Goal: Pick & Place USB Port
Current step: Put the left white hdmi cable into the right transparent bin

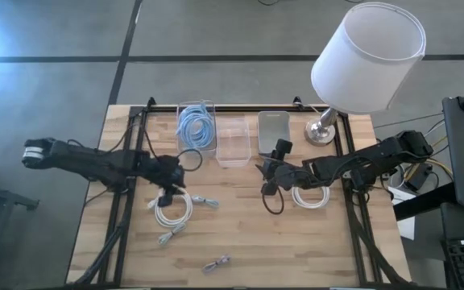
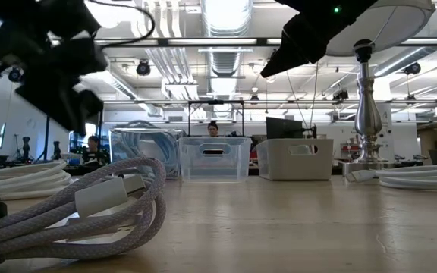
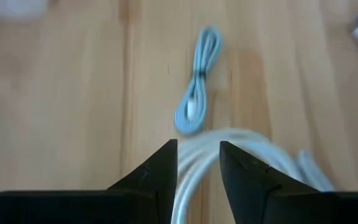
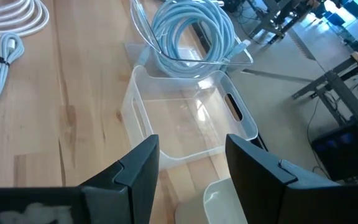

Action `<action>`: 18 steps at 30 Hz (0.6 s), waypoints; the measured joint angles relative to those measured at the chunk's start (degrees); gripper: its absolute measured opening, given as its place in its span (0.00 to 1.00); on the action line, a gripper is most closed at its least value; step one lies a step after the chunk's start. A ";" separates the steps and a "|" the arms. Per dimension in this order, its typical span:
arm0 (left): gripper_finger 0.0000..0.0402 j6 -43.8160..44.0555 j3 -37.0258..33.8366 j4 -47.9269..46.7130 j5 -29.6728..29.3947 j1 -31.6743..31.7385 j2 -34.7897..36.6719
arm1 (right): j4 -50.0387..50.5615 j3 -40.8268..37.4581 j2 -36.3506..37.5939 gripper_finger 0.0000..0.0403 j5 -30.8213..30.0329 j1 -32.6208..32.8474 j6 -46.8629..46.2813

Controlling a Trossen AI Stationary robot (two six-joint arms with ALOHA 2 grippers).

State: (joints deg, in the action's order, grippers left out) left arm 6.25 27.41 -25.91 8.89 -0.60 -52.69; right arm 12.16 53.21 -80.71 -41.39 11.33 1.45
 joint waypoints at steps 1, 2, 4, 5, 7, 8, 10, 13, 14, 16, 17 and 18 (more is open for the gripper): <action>0.30 0.12 -1.11 0.51 -0.41 -0.31 0.00 | 0.00 0.00 0.00 0.45 0.00 0.00 0.00; 0.30 0.22 -2.27 1.50 -1.06 -0.59 0.00 | 0.00 0.00 0.00 0.45 0.00 0.00 0.00; 0.29 0.26 -4.40 3.67 -1.49 -0.83 0.00 | 0.00 0.00 0.00 0.45 0.00 0.00 0.00; 0.28 0.25 -5.34 4.41 -1.47 -0.83 0.00 | 0.00 0.00 0.00 0.45 -0.02 0.00 0.00; 0.28 0.25 -7.16 5.57 -1.49 -0.83 0.00 | 0.00 0.00 0.00 0.45 -0.02 0.00 0.00; 0.28 0.25 -7.97 5.80 -1.49 -0.83 0.00 | 0.00 0.00 0.00 0.45 -0.02 0.00 0.00; 0.27 0.25 -9.43 5.82 -1.49 -0.83 0.00 | 0.00 0.00 0.00 0.45 -0.02 0.00 0.00; 0.27 0.32 -11.33 6.68 -1.75 -0.83 0.00 | -0.01 0.00 0.00 0.45 -0.04 0.00 0.01; 0.27 0.50 -12.00 7.29 -1.94 -0.83 0.00 | -0.02 0.00 0.00 0.45 -0.04 0.00 0.01; 0.27 0.60 -13.27 9.02 -2.18 -0.83 0.00 | -0.02 0.00 0.00 0.45 -0.07 0.00 0.00; 0.27 0.60 -13.84 10.18 -2.52 -0.84 0.01 | -0.02 0.00 0.00 0.45 -0.07 0.00 0.02; 0.27 0.62 -14.39 11.27 -3.02 -0.83 0.01 | -0.04 0.00 0.00 0.45 -0.07 0.00 0.00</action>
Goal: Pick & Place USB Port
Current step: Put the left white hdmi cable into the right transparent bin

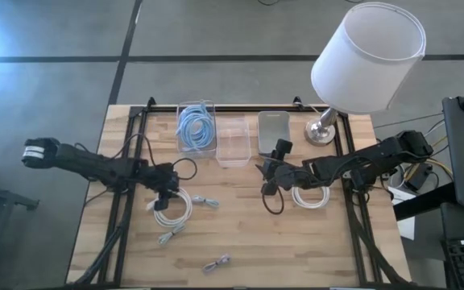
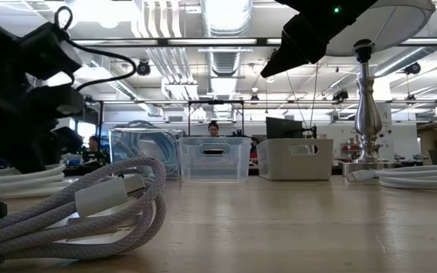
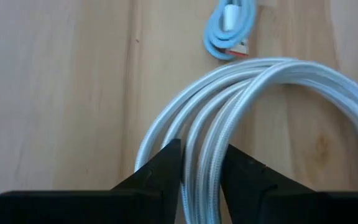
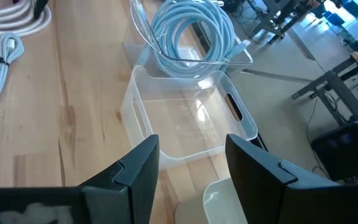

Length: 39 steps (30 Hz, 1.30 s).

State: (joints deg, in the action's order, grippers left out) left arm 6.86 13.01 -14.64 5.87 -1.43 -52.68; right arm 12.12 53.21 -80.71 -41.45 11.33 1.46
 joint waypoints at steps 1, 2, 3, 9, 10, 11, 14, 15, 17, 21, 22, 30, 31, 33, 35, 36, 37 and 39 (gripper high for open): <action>0.27 0.02 -0.50 1.05 -0.33 0.03 -0.01 | -0.02 0.00 0.00 0.45 0.00 0.00 0.01; 0.26 0.07 -0.95 2.11 -0.42 0.02 0.01 | -0.03 0.00 0.00 0.45 0.00 0.00 0.00; 0.24 0.05 -1.27 2.97 -0.44 0.02 0.01 | -0.04 0.00 0.00 0.45 0.00 0.00 0.00; 0.06 -0.35 -1.66 5.38 -0.49 0.02 -0.03 | -0.09 0.00 0.00 0.45 0.00 0.00 0.01; 0.04 -0.32 -1.35 5.72 -0.51 0.02 -0.03 | -0.11 0.00 0.00 0.45 0.00 0.00 0.00; 0.04 -0.32 -0.88 5.93 -0.79 0.00 -0.03 | -0.13 0.00 0.00 0.45 0.00 0.00 0.00; 0.06 -0.63 1.26 6.96 -4.69 -0.02 -0.03 | -0.17 0.00 0.00 0.45 0.00 0.00 0.00; 0.07 -1.16 2.20 7.19 -6.10 -0.02 -0.03 | -0.20 0.00 0.00 0.45 0.00 0.00 0.00; 0.07 -3.08 4.41 7.15 -7.79 0.00 -0.03 | -0.24 0.00 0.00 0.45 0.00 0.00 0.01; 0.05 -4.97 9.68 7.38 -9.82 -0.02 -0.03 | -0.27 -0.02 0.00 0.45 0.00 0.00 0.00; 0.05 -5.05 11.07 7.50 -10.61 -0.02 -0.03 | -0.27 -0.04 0.00 0.45 0.00 0.00 0.00; 0.08 -9.66 21.15 7.37 -20.56 -0.02 -0.58 | -0.29 -0.15 0.00 0.45 0.00 0.02 0.00; 0.08 -10.12 22.40 7.41 -22.48 -0.02 -1.01 | -0.29 -0.20 0.00 0.45 0.00 0.00 0.02; 0.07 -11.20 24.76 7.41 -26.27 0.00 -2.18 | -0.31 -0.37 0.00 0.45 0.00 0.00 0.00; 0.06 -12.81 27.20 7.92 -30.32 0.04 -3.94 | -0.32 -0.59 0.00 0.45 0.00 0.02 0.05; 0.06 -13.44 28.30 8.39 -31.79 0.08 -4.93 | -0.31 -0.72 0.00 0.45 0.00 0.01 0.18; 0.06 -14.05 29.41 9.03 -32.88 0.14 -6.11 | -0.31 -0.84 0.00 0.45 0.00 0.00 0.20; 0.06 -15.07 31.56 10.64 -33.60 0.24 -8.79 | -0.31 -1.07 0.00 0.45 0.02 0.00 0.21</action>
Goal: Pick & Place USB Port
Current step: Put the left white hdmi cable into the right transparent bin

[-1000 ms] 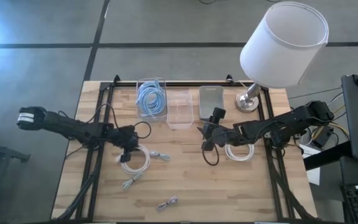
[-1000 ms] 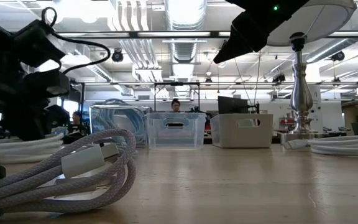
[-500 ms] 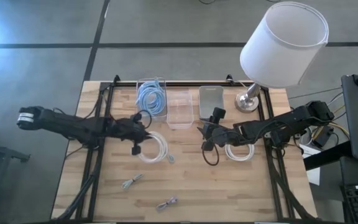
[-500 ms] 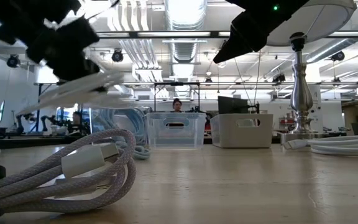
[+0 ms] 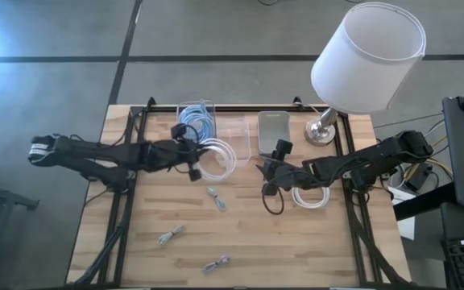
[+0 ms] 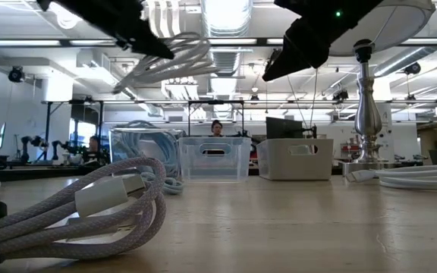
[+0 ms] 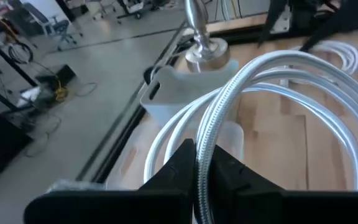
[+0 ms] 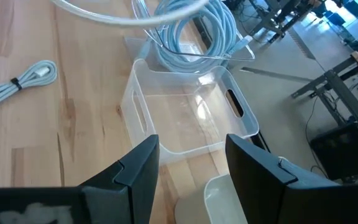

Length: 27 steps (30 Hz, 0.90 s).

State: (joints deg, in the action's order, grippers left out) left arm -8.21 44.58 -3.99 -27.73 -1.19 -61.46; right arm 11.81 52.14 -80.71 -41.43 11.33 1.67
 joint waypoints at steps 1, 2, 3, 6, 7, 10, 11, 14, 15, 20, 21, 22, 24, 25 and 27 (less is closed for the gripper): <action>0.07 -0.74 1.06 0.52 -0.17 0.00 -1.60 | -0.02 -0.06 0.00 0.45 -0.02 0.02 0.00; 0.07 -1.38 2.18 0.83 -0.43 0.00 -3.16 | -0.01 -0.13 0.00 0.45 -0.02 0.02 0.00; 0.08 -2.21 3.41 0.99 -0.82 0.08 -4.87 | -0.01 -0.21 0.00 0.45 -0.02 0.00 0.00; 0.08 -2.71 7.28 0.98 -3.83 0.79 -10.55 | -0.02 -0.27 -0.02 0.45 -0.02 0.01 -0.04; 0.08 -2.71 8.62 1.11 -5.37 1.21 -12.49 | -0.02 -0.29 -0.02 0.45 -0.02 0.02 -0.02; 0.06 -4.87 12.59 0.87 -9.53 2.86 -17.85 | -0.02 -0.31 -0.02 0.45 -0.02 0.02 -0.04; 0.06 -5.76 13.89 0.99 -10.53 3.50 -19.52 | 0.00 -0.31 -0.02 0.45 -0.02 0.02 -0.07; 0.07 -6.95 18.01 0.32 -11.55 6.22 -23.85 | 0.02 -0.31 -0.02 0.45 -0.02 0.02 -0.09; 0.07 -6.88 19.47 -0.51 -11.58 7.19 -25.11 | 0.02 -0.31 -0.02 0.45 -0.01 0.02 -0.09; 0.07 -6.24 26.20 -7.09 -13.39 11.74 -31.77 | 0.04 -0.94 -0.02 0.45 0.00 0.02 -0.23; 0.07 -5.73 27.44 -7.96 -13.64 12.56 -32.96 | 0.03 -1.13 -0.02 0.45 -0.01 0.01 -0.22; 0.07 -5.25 28.50 -8.99 -13.76 13.40 -34.14 | 0.03 -1.34 -0.02 0.45 -0.01 0.01 -0.20; 0.06 -4.70 30.50 -11.58 -13.99 14.88 -36.37 | 0.04 -1.97 -0.02 0.45 -0.02 0.02 -0.21; 0.07 -4.48 31.39 -12.79 -14.01 15.54 -37.42 | 0.14 -2.21 -0.02 0.45 -0.01 0.02 -0.21; 0.07 -3.62 32.86 -16.06 -13.98 16.49 -39.51 | 0.03 -2.65 -0.02 0.45 -0.04 0.00 -0.05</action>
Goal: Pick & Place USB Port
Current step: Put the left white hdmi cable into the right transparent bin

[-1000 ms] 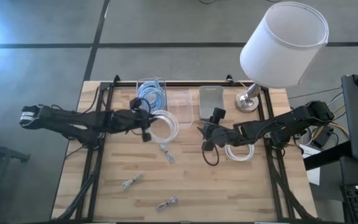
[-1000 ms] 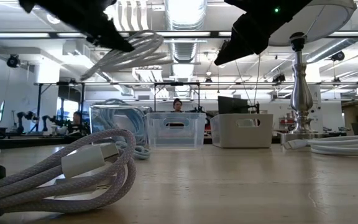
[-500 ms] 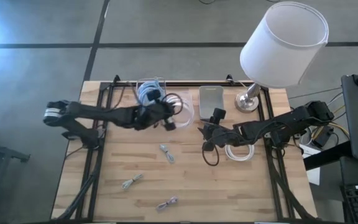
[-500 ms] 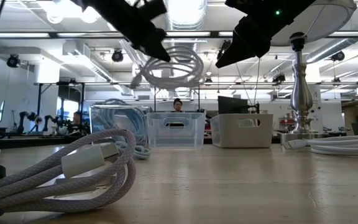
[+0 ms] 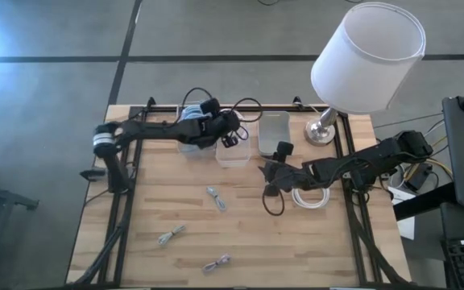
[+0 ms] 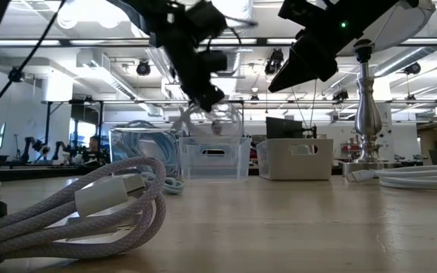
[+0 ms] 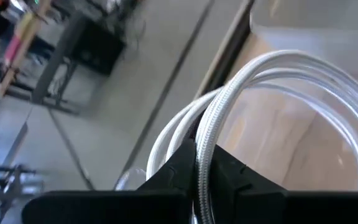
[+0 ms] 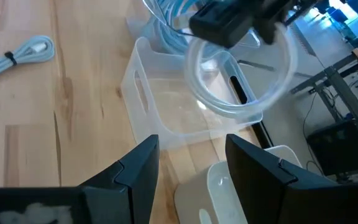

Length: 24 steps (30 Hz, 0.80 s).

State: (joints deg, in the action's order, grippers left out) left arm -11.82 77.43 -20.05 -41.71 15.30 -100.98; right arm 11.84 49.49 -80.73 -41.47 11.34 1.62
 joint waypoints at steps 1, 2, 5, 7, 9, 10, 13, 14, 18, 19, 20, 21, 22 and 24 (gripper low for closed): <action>0.08 0.51 0.87 -1.69 0.02 0.39 -0.89 | 0.00 -0.14 0.00 0.45 -0.03 0.01 0.03; 0.08 1.03 1.83 -3.58 0.03 0.70 -1.77 | 0.03 -0.24 0.00 0.45 -0.03 0.02 0.04; 0.08 1.88 3.94 -9.40 0.09 1.32 -3.67 | -0.01 -0.30 0.00 0.45 -0.04 0.00 -0.02; 0.08 1.55 4.94 -12.61 0.21 1.37 -4.79 | -0.03 -0.33 0.00 0.45 -0.03 0.02 -0.06; 0.08 0.28 5.51 -15.05 0.38 1.35 -5.41 | -0.03 -0.33 0.00 0.45 -0.03 0.02 -0.13; 0.08 -0.57 5.67 -15.97 0.54 1.32 -5.52 | -0.04 -0.33 0.00 0.45 -0.03 0.01 -0.15; 0.10 -2.61 5.89 -15.95 0.65 1.35 -5.74 | -0.05 -0.33 0.00 0.45 -0.03 0.02 -0.15; 0.11 -3.09 5.89 -15.98 0.67 1.35 -5.77 | -0.06 -0.33 0.00 0.45 -0.03 0.02 -0.15; 0.16 -3.38 5.89 -14.85 0.70 1.52 -6.00 | -0.12 -0.33 0.00 0.45 -0.03 0.00 -0.15; 0.17 -3.41 5.89 -14.38 0.72 1.52 -6.04 | -0.16 -0.33 0.00 0.45 -0.03 0.02 -0.15; 0.18 -3.64 5.89 -13.77 0.75 1.54 -6.06 | -0.18 -0.33 0.00 0.45 -0.03 0.01 -0.15; 0.19 -4.11 5.89 -13.30 0.90 1.54 -6.06 | -0.18 -0.33 0.00 0.45 -0.03 0.00 -0.15; 0.20 -4.70 5.89 -12.88 1.25 1.54 -6.06 | -0.18 -0.33 0.00 0.45 -0.03 0.01 -0.15; 0.22 -5.55 5.89 -11.92 2.11 1.56 -6.06 | -0.18 -0.33 0.00 0.45 -0.03 0.02 -0.15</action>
State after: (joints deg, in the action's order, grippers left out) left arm -17.37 83.33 -31.97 -39.60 16.86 -107.04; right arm 11.66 49.17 -80.73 -41.50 11.35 1.48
